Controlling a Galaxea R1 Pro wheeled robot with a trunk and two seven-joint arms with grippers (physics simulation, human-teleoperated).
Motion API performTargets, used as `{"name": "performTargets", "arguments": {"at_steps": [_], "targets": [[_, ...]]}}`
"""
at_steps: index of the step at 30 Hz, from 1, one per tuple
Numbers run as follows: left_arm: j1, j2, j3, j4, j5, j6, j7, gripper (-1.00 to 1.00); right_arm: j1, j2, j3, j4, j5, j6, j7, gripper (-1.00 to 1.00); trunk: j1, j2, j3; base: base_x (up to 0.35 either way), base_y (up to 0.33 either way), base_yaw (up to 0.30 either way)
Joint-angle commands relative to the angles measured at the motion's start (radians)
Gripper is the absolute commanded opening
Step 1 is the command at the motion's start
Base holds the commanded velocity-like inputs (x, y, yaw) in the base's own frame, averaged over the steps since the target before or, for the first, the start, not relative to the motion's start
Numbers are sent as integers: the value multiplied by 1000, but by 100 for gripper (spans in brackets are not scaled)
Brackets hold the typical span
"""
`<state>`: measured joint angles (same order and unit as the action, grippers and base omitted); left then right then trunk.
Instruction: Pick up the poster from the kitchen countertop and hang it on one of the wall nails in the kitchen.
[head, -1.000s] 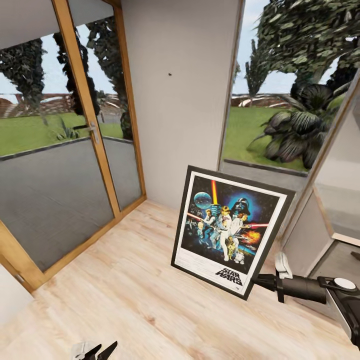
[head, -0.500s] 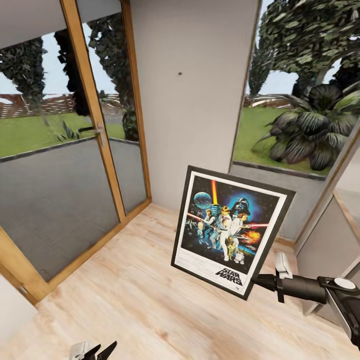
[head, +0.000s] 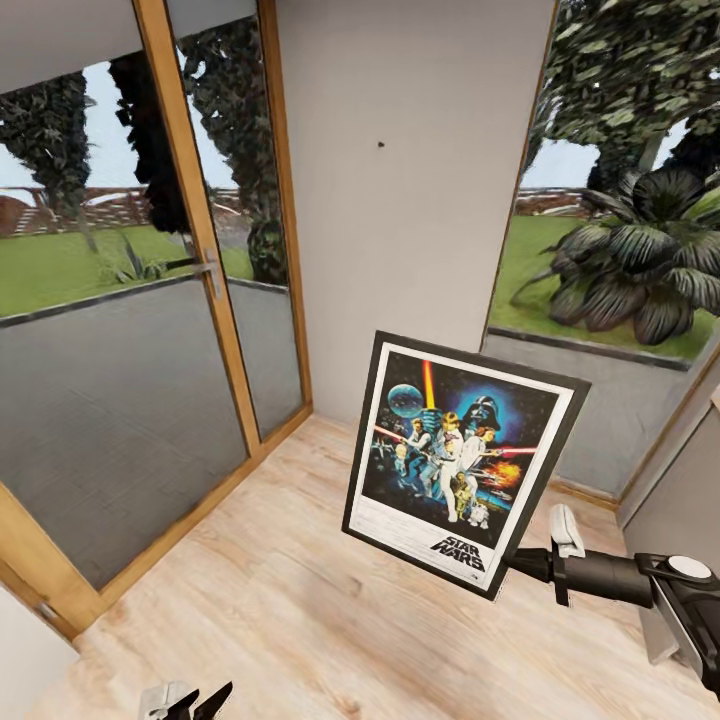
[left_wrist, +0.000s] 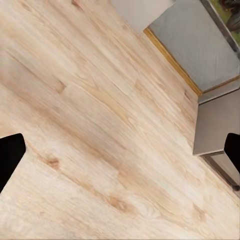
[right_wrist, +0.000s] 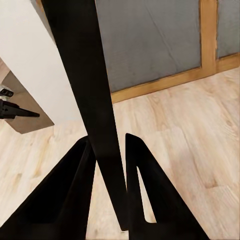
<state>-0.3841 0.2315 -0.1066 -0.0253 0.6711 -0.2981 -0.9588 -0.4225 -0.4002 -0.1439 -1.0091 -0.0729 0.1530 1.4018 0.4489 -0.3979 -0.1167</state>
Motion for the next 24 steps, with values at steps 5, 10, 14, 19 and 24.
{"name": "performTargets", "arguments": {"at_steps": [5, 10, 14, 19, 24], "targets": [[-1, 0, -8, 1, 7, -6, -1, 100, -1, 0, 0, 0, -4, 12, 5, -100, 1, -2, -2, 280, 230, 0], [-1, 0, -8, 1, 7, -6, -1, 100, -1, 0, 0, 0, -4, 11, 5, -100, 1, -2, -2, 280, 233, 0], [-1, 0, -8, 1, 7, -6, -1, 100, -1, 0, 1, 0, -4, 11, 4, -100, 1, -2, -2, 275, 248, 0], [-1, 0, -8, 1, 7, -6, -1, 100, -1, 0, 1, 0, -4, 11, 4, -100, 1, -2, -2, 269, 258, 0], [-1, 0, -8, 1, 7, -6, -1, 100, -1, 0, 1, 0, -4, 11, 4, -100, 1, -2, -2, 268, 259, -11]]}}
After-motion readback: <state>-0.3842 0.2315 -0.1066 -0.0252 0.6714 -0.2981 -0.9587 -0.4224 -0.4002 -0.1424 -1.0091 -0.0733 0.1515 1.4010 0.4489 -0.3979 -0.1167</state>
